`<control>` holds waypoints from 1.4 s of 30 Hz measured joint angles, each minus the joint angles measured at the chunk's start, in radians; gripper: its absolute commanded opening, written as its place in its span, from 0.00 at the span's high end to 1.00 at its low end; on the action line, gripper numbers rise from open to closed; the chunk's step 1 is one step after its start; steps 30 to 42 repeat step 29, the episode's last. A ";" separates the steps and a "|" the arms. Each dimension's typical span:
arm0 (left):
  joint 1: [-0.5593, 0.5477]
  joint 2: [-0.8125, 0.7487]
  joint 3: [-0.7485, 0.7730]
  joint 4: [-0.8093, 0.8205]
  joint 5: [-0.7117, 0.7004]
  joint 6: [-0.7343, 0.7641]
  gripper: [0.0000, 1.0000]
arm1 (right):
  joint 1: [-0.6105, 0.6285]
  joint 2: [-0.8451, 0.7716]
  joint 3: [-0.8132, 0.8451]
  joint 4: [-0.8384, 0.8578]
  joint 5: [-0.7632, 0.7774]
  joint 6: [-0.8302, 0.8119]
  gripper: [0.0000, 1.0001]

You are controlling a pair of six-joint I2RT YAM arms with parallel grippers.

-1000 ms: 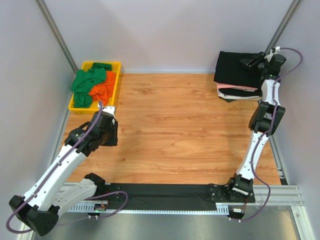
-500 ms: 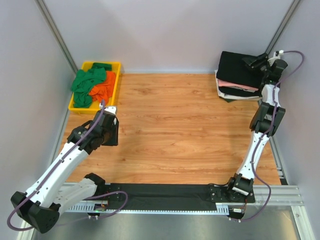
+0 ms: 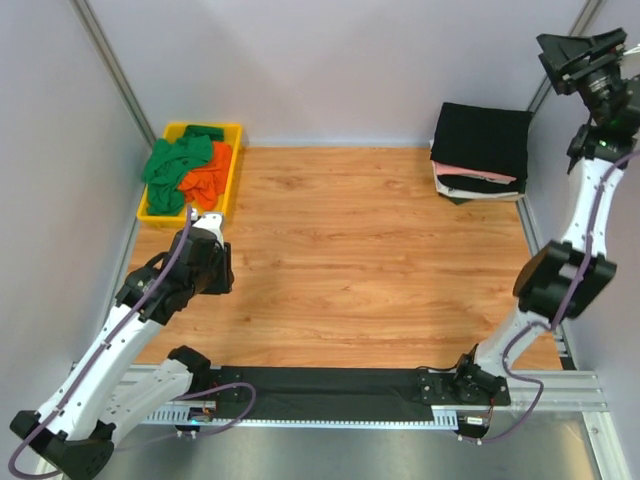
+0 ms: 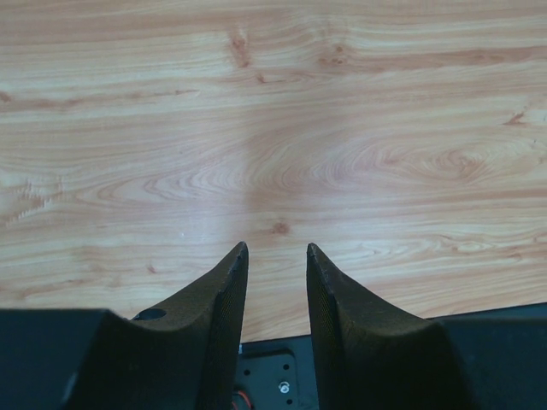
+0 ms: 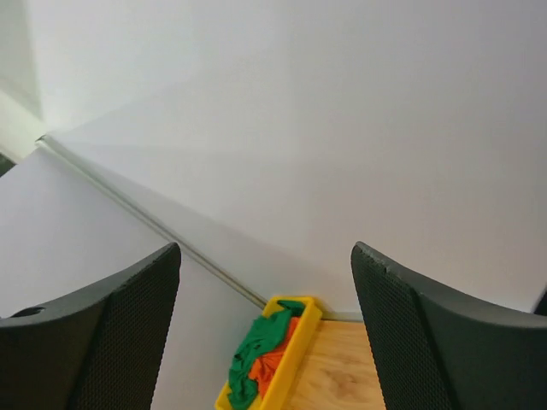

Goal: Fold and stack the t-shirts

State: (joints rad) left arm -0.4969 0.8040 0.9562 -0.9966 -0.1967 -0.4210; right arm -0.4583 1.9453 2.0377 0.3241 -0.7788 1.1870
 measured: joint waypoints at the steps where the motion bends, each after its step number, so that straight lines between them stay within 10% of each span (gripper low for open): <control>1: 0.000 -0.007 0.000 0.000 0.004 0.000 0.59 | -0.001 -0.106 -0.076 0.002 0.003 0.002 0.17; 9: 0.000 -0.047 0.000 0.007 0.007 0.001 0.49 | 0.458 -0.728 -0.538 -0.370 0.225 -0.359 0.14; 12: 0.000 -0.065 0.000 0.003 -0.030 -0.003 0.01 | 0.684 -0.879 -0.787 -0.499 0.348 -0.456 0.10; 24: 0.029 -0.163 -0.033 0.043 -0.272 -0.045 0.00 | 1.046 -1.196 -1.478 -0.721 0.722 -0.446 0.05; 42: 0.029 -0.146 -0.039 0.075 -0.286 -0.046 0.00 | 1.067 -1.280 -1.577 -0.711 0.764 -0.413 0.05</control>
